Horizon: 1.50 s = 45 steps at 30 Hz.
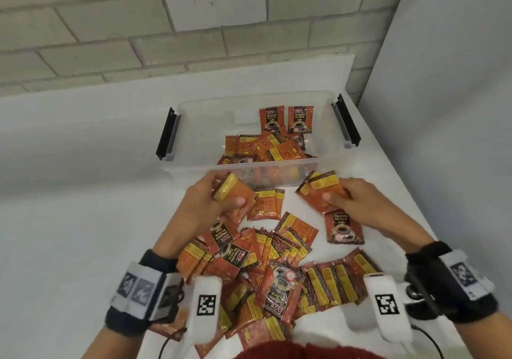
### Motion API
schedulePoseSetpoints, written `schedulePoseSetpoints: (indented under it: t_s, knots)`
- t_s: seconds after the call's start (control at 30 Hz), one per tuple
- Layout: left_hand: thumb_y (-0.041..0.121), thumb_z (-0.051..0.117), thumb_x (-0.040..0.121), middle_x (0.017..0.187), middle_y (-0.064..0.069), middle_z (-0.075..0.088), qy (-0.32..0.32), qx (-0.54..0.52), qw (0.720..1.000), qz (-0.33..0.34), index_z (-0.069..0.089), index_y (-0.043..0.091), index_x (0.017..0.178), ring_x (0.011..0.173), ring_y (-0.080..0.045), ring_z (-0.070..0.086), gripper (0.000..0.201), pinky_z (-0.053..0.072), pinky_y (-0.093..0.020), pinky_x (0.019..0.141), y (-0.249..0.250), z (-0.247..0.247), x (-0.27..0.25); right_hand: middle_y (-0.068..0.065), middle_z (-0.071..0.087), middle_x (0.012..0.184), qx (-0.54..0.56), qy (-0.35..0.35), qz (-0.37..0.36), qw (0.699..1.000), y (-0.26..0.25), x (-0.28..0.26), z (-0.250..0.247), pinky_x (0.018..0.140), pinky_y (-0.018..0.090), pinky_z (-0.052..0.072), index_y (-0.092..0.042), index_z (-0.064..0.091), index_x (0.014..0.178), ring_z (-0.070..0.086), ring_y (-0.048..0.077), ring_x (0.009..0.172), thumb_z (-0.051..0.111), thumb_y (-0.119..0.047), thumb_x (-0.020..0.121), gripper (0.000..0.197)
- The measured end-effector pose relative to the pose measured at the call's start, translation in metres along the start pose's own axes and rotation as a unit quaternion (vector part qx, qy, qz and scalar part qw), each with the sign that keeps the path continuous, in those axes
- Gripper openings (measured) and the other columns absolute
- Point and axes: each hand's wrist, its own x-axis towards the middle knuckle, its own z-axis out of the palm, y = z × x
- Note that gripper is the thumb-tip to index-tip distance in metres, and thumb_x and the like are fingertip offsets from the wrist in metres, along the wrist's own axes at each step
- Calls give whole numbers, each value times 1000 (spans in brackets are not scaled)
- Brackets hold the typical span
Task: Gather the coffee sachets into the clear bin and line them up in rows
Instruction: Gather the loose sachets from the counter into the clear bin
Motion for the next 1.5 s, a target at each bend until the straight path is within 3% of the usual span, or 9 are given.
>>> schedulePoseSetpoints:
  t_s: [0.17, 0.3, 0.43, 0.7, 0.87, 1.03, 1.17, 1.3, 1.5]
  knots:
    - [33, 78, 75, 80, 3, 72, -64, 36, 995, -64, 70, 20, 94, 72, -15, 70, 25, 50, -25, 64, -21, -20, -15, -7, 68, 90, -10, -57, 5, 998, 9, -29, -15, 77, 25, 50, -26, 62, 84, 67, 9, 83, 59, -24, 93, 10]
    - [54, 74, 67, 85, 5, 70, -99, 161, 981, -54, 67, 33, 92, 84, -18, 66, 34, 51, -37, 81, -41, -7, -18, 4, 27, 137, -216, -81, 77, 970, 20, -35, 11, 105, 40, 33, -25, 49, 121, 27, 27, 130, 58, -37, 93, 32]
    - [72, 58, 55, 92, 2, 63, -51, 183, 978, -82, 52, 58, 78, 93, -27, 59, 27, 48, -48, 87, -62, -1, -12, 10, 30, 135, -157, -33, 86, 983, 18, -33, 17, 104, 36, 37, -19, 41, 135, 35, 26, 126, 62, -31, 91, 50]
    - [25, 75, 80, 96, -4, 65, 15, -21, 997, -67, 54, 26, 106, 77, -23, 69, 34, 55, -35, 66, -34, -16, -12, -2, 60, 105, -30, -16, 57, 998, 15, -23, -9, 65, 19, 40, -20, 44, 113, 56, 9, 88, 64, -22, 92, 29]
    - [27, 82, 72, 116, -8, 57, 44, 27, 988, -143, 42, 18, 136, 98, -28, 62, 76, 51, -37, 84, -48, -13, 2, 6, 64, 108, 67, -9, 97, 993, 11, -2, -9, 65, 17, 41, -19, 23, 134, 59, 12, 84, 69, -14, 87, 66]
    - [30, 82, 73, 93, -3, 68, 50, 104, 988, -106, 69, 12, 98, 79, -16, 64, 33, 44, -22, 65, -53, -6, 5, 5, 61, 112, -23, -7, 111, 994, 17, 17, -1, 59, 16, 40, -13, 45, 121, 55, 12, 85, 77, -24, 80, 53]
    - [23, 82, 74, 101, -1, 62, 53, 84, 987, -126, 58, 12, 113, 81, -14, 59, 47, 40, -16, 58, -50, -3, 11, 6, 55, 114, -27, 12, 104, 994, 16, 17, 2, 67, 22, 46, -15, 45, 116, 55, 17, 95, 78, -21, 79, 50]
    - [16, 77, 79, 108, -6, 66, 76, 57, 989, -115, 57, 11, 121, 83, -18, 63, 47, 50, -24, 66, -49, -4, 12, 12, 30, 128, -109, 70, 104, 986, 11, 11, 4, 101, 40, 39, -16, 42, 130, 32, 29, 125, 76, -27, 81, 61]
    - [12, 77, 77, 98, -5, 67, 109, -84, 985, -100, 62, 13, 106, 88, -27, 68, 33, 55, -45, 84, -44, -24, 0, 3, 44, 108, -81, 61, 114, 988, 10, 2, -2, 100, 44, 37, -22, 43, 126, 34, 32, 124, 71, -34, 85, 52]
